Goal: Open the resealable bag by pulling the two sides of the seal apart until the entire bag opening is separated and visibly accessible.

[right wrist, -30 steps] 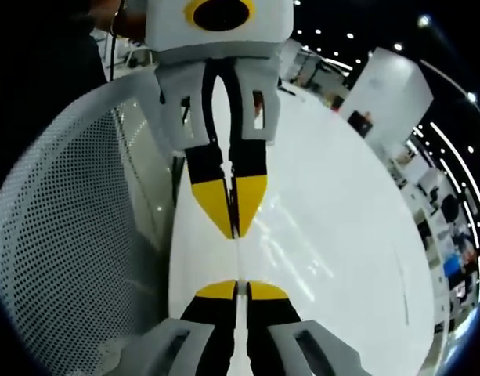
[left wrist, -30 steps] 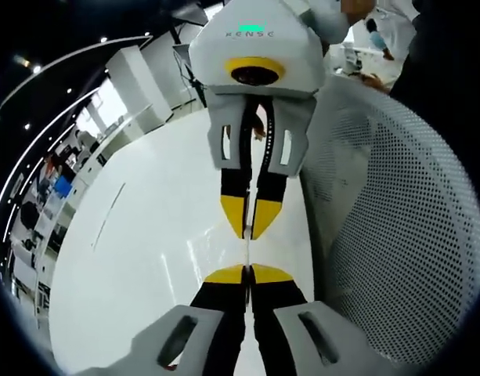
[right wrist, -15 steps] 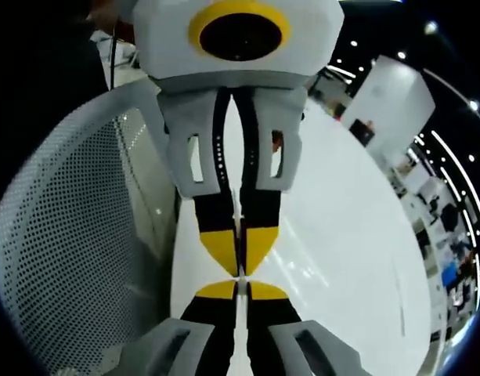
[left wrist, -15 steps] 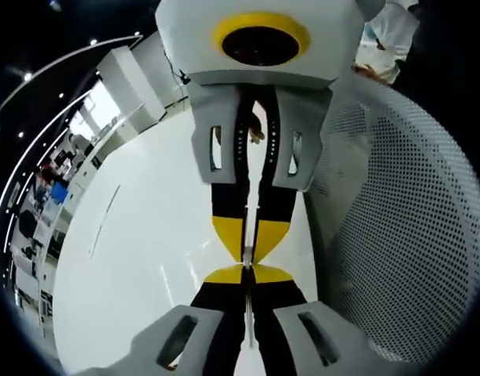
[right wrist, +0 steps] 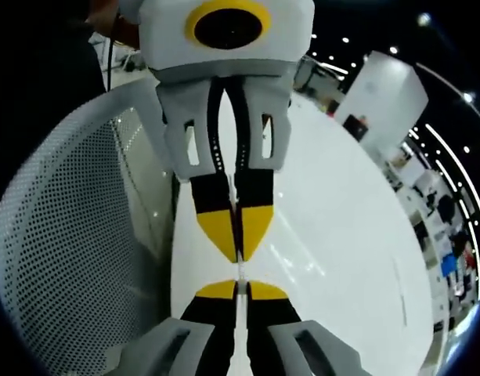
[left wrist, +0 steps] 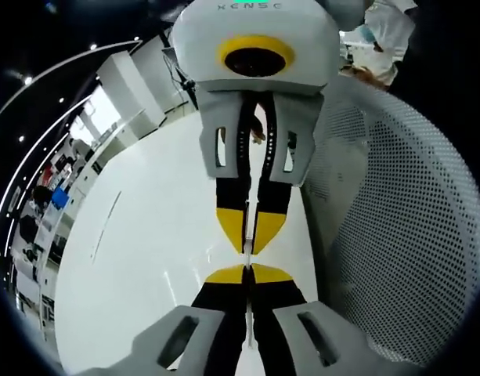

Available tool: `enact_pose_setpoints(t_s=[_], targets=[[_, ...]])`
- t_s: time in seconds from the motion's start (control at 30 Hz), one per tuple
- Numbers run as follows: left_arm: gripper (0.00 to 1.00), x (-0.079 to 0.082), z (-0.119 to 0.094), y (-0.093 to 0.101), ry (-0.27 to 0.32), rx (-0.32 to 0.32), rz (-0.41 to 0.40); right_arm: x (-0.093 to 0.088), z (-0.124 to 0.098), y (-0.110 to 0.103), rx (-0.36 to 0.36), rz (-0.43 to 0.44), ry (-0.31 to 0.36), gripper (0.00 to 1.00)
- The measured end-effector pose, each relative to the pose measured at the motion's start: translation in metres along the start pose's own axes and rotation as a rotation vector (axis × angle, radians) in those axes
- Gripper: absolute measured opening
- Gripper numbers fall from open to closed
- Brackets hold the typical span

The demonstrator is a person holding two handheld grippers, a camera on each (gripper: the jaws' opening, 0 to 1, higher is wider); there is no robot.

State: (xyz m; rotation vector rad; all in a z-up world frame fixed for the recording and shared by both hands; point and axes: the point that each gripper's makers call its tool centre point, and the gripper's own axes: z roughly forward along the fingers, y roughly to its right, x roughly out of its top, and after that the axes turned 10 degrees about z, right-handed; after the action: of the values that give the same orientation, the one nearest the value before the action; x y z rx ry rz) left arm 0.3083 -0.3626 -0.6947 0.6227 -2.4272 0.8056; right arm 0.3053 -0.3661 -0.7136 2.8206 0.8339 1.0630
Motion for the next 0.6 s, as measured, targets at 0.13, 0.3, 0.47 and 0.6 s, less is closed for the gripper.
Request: enact_pose_setpoints(t_s=[0.13, 0.3, 0.47, 0.6], targets=[[0.00, 0.001, 0.000, 0.001, 0.011, -0.004, -0.005, -0.007, -0.002, 0.002, -0.006, 0.019, -0.007, 0.00], [0.00, 0.002, -0.001, -0.001, 0.017, -0.002, -0.010, -0.010, -0.005, 0.005, -0.017, 0.030, -0.009, 0.00], [0.00, 0.003, -0.001, -0.002, 0.023, 0.000, -0.025, -0.016, -0.006, 0.008, -0.024, 0.064, -0.005, 0.00], [0.00, 0.003, -0.001, -0.001, 0.026, -0.007, -0.030, -0.014, -0.007, 0.008, -0.032, 0.058, -0.007, 0.00]])
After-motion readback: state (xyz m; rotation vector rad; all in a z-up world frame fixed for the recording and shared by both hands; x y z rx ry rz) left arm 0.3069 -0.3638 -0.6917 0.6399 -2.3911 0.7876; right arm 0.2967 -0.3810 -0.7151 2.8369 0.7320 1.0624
